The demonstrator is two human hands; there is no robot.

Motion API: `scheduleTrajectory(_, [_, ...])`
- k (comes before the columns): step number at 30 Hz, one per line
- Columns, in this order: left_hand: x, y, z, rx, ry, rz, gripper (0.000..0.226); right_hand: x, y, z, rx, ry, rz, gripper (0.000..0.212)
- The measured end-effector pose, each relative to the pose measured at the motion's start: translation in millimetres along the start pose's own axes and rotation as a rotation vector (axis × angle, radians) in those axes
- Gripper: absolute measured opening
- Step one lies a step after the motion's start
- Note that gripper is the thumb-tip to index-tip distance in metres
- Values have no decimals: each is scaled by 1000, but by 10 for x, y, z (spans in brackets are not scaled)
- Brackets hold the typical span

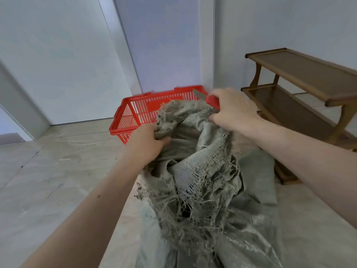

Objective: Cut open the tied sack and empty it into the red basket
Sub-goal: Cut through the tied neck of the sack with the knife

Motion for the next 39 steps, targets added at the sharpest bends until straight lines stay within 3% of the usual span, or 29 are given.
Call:
scheduleTrajectory(2, [-34, 6, -48, 82, 486, 0, 6, 218, 8, 183, -89, 14, 108, 48])
scheduleTrajectory(4, [-117, 51, -56, 145, 746, -34, 15, 399, 10, 282, -110, -90, 174, 47])
scheduleTrajectory(6, [-228, 115, -41, 216, 941, -109, 27, 447, -25, 196, -22, -174, 169, 48])
scheduleTrajectory(9, [-290, 169, 64, 243, 1086, -166, 36, 368, -81, -22, 146, -269, 122, 61])
scheduleTrajectory(10, [-276, 175, 88, 248, 1125, -164, 37, 315, -103, -69, 171, -310, 115, 57])
scheduleTrajectory(12, [-225, 174, 108, 266, 1215, -113, 39, 228, -117, -103, 190, -424, 116, 26])
scheduleTrajectory(16, [-92, 86, 105, 255, 1349, 36, 55, 91, -88, -118, 210, -724, 22, 15])
scheduleTrajectory(18, [-95, 81, 87, 281, 1412, 61, 51, 71, -72, -103, 223, -822, -27, 10])
scheduleTrajectory(22, [56, 51, 32, 105, 1145, 154, 28, -25, -81, -87, 259, -923, -139, 15])
scheduleTrajectory(25, [305, -46, 73, -111, 959, 156, 43, -123, -114, -61, 189, -1011, -228, 19])
scheduleTrajectory(28, [399, -143, 193, -278, 369, 22, 46, -143, -102, -51, 108, -981, -240, 21])
scheduleTrajectory(30, [273, -120, 291, -369, 86, -42, 23, -91, -86, -80, 105, -945, -216, 21])
scheduleTrajectory(33, [-70, 12, 382, -382, 160, -119, 25, -3, -71, -106, 104, -905, -190, 24])
scheduleTrajectory(39, [-557, 210, 154, -203, 179, -364, 40, 159, -64, -156, 147, -862, -132, 22])
Point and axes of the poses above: each hand's wrist, its own y-axis away from the middle knuckle, its own z-axis out of the back of the hand, x = y × z, the point moved 7 cm from there along -y, towards the middle knuckle, and after that the axes turned 3 degrees about z, right-handed, at the moved point
